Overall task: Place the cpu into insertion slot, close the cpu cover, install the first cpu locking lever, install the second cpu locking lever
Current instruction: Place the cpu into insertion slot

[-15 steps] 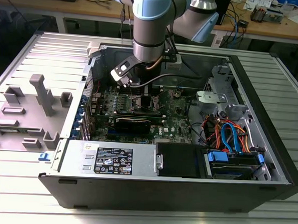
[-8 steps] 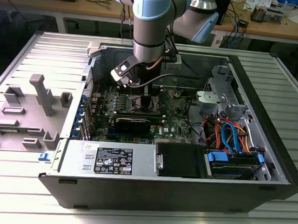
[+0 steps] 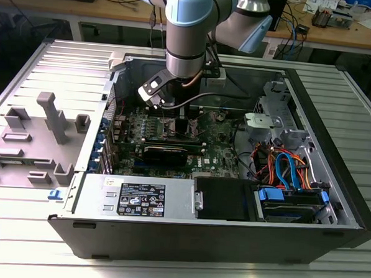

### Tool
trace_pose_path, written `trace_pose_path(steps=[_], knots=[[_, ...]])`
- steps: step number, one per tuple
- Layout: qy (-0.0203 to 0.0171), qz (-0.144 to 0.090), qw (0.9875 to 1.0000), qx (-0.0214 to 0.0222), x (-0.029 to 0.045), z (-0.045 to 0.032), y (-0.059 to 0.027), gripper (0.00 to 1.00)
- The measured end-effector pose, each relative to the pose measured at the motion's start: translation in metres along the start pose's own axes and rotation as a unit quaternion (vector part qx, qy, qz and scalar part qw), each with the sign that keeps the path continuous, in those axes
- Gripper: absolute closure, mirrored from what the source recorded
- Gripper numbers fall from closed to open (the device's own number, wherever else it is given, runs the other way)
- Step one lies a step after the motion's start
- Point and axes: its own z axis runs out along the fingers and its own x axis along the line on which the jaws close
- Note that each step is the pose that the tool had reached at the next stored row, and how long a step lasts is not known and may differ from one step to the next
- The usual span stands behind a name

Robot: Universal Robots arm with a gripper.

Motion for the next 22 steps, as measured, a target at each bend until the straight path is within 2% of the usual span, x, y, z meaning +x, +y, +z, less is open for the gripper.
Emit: trace_pose_path(steps=[2,4,6,14,22], knots=[[0.0001,0.000,1.0000,0.0000,0.0000,0.0000,0.0000,0.40],[-0.0006,-0.024,0.9997,-0.0001,-0.0019,0.0000,0.0000,0.40],[-0.0014,-0.034,0.9994,-0.0001,-0.0035,0.0000,0.0000,0.40],[-0.0023,-0.034,0.9994,-0.0001,-0.0036,-0.0027,0.0001,0.40],[-0.0024,-0.034,0.9994,0.0002,-0.0036,-0.0017,0.0005,0.40]])
